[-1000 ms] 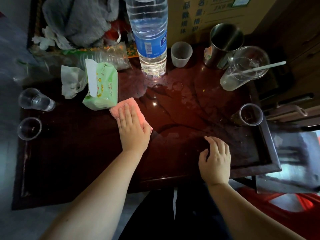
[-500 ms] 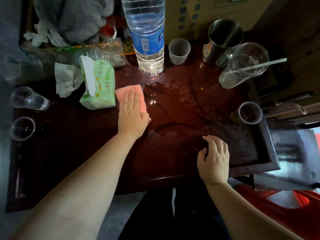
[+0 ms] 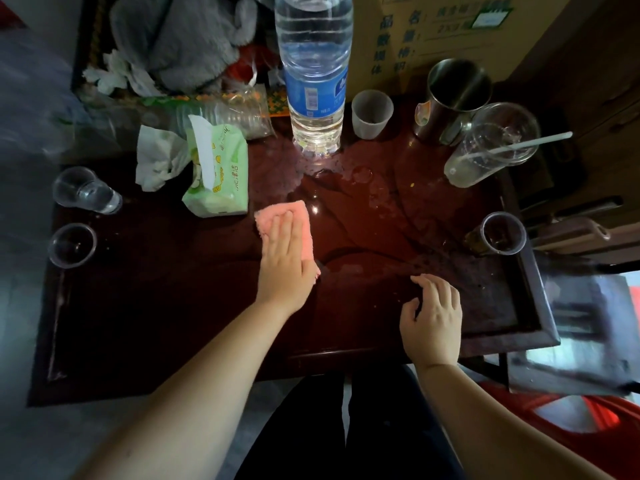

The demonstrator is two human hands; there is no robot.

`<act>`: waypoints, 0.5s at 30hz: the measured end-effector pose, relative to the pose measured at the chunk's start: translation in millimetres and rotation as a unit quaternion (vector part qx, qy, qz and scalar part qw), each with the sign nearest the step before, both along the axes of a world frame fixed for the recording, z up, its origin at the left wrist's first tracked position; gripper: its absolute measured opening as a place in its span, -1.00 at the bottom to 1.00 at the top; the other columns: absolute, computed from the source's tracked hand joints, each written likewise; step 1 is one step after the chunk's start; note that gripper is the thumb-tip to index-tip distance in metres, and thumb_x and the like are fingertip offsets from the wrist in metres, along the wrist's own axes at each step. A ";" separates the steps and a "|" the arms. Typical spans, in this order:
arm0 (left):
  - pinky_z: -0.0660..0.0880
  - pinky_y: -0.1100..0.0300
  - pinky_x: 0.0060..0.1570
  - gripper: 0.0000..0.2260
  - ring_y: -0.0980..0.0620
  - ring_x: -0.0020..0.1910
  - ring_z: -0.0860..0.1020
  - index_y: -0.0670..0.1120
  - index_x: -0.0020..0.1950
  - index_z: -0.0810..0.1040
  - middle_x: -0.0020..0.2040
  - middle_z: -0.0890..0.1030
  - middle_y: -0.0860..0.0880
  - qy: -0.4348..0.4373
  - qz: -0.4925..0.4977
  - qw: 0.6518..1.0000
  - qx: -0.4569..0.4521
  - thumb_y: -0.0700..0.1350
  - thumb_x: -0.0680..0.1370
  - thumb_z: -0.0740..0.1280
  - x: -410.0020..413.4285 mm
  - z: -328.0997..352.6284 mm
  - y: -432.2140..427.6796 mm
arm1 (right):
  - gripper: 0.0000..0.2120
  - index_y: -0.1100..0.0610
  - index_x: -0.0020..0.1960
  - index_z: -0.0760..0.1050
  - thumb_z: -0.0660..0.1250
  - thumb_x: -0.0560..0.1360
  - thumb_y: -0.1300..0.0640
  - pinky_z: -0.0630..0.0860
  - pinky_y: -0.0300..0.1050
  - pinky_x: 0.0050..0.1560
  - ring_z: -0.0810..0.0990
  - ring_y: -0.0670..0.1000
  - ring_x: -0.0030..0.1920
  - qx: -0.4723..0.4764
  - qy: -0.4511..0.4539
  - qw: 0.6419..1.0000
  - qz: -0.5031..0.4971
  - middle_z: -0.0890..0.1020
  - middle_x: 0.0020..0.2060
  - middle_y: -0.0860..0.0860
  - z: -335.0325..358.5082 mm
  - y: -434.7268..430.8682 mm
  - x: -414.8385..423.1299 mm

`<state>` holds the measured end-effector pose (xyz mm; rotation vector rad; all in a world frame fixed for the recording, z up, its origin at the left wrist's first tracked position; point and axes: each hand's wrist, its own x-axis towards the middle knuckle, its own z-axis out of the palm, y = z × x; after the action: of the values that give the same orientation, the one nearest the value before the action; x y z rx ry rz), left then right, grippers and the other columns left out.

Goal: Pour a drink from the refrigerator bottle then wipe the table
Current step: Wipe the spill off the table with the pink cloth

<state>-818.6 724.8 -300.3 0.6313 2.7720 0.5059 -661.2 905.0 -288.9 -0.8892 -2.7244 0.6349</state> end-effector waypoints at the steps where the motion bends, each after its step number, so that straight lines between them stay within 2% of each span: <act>1: -0.19 0.01 0.48 -0.41 -0.06 0.53 -0.17 -0.16 0.55 -0.10 0.56 -0.09 -0.11 -0.007 0.022 1.000 0.000 -0.12 0.55 0.02 -0.4 0.1 2.9 | -0.65 0.23 0.13 0.53 0.30 0.36 0.39 0.41 0.05 0.20 0.47 0.15 0.16 -0.002 0.000 1.000 -0.001 0.57 0.10 0.13 0.7 0.0 -0.2; 8: -0.18 -0.02 0.47 -0.42 -0.12 0.53 -0.16 -0.19 0.54 -0.13 0.56 -0.09 -0.13 -0.005 0.103 0.994 -0.042 -0.09 0.59 0.03 -21.4 -0.6 28.6 | -0.66 0.24 0.12 0.53 0.30 0.36 0.40 0.44 0.09 0.19 0.48 0.16 0.15 -0.003 0.001 1.000 0.000 0.58 0.09 0.13 2.5 -0.6 -1.2; 15: -0.24 -0.01 0.46 -0.39 -0.11 0.53 -0.16 -0.17 0.55 -0.12 0.57 -0.09 -0.12 0.009 0.036 0.998 -0.060 0.00 0.53 -0.10 -63.5 -6.0 32.9 | -0.67 0.25 0.12 0.54 0.30 0.37 0.40 0.42 0.05 0.20 0.49 0.18 0.16 -0.005 -0.010 1.000 0.004 0.58 0.10 0.14 3.1 0.2 -1.0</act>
<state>-882.1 757.7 -306.3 0.5137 2.8237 0.3450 -662.3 905.2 -285.8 -0.8932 -2.7459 0.6455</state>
